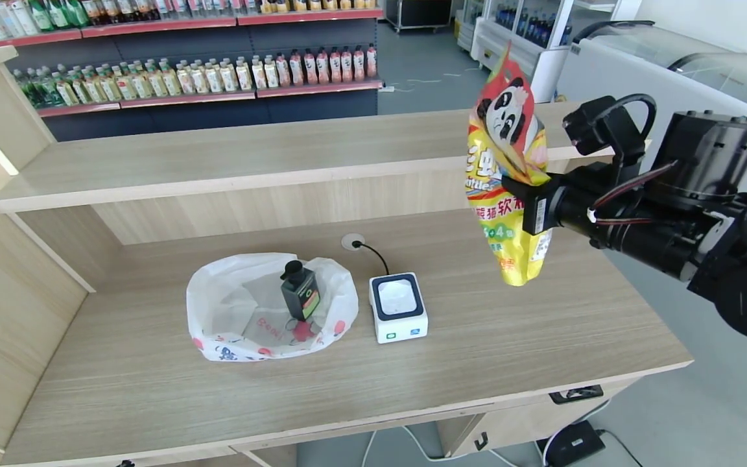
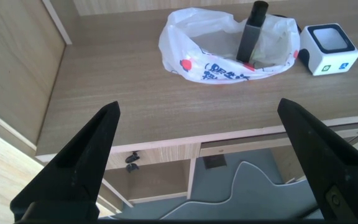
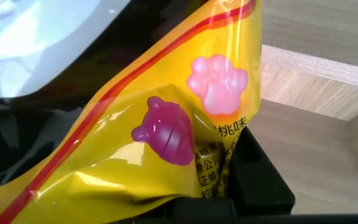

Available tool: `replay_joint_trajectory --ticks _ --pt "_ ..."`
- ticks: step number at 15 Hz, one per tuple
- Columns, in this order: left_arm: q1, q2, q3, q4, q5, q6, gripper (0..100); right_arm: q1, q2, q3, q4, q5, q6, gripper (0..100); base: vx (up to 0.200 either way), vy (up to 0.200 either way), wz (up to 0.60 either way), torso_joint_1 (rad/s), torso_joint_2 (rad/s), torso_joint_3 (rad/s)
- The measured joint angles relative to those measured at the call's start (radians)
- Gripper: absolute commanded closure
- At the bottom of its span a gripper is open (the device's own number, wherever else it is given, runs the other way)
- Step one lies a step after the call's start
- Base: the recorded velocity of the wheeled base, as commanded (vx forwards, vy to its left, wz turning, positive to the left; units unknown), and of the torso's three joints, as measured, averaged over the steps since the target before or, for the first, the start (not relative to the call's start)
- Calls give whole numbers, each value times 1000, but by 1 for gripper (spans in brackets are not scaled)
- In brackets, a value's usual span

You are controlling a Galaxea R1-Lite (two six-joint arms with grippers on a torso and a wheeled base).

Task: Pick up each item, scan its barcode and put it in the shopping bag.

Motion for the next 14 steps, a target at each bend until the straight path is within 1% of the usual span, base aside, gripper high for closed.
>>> replay_joint_trajectory --ticks 2,4,5,6,7,8,9,11,12,14 --pt "0 0 0 0 0 0 0 -10 -15 -1 34 1 -6 100 0 0 0 0 0 0" --pt "0 0 0 0 0 0 0 -23 -26 -6 77 2 -22 100 0 0 600 5 5 2" --pt "0 0 0 0 0 0 0 -24 -34 -7 81 24 -11 100 0 0 600 2 -2 2" --pt "0 0 0 0 0 0 0 -26 -42 -8 85 74 24 100 0 0 0 0 0 0" --pt "1 0 0 0 0 0 0 -26 -51 -13 79 161 89 100 0 0 0 0 0 0" --pt "0 0 0 0 0 0 0 -23 -58 -13 87 234 139 100 0 0 0 -100 105 -32" --pt "0 0 0 0 0 0 0 -21 -62 -15 99 309 218 100 0 0 0 -188 139 -46" --pt "0 0 0 0 0 0 0 -24 -66 -32 97 387 410 100 0 0 0 -98 49 -5" --pt "2 0 -1 -1 0 0 0 -34 -64 -37 105 453 503 100 0 0 0 0 0 0" --pt "0 0 0 0 0 0 0 -96 -50 -47 103 584 612 100 0 0 0 0 0 0"
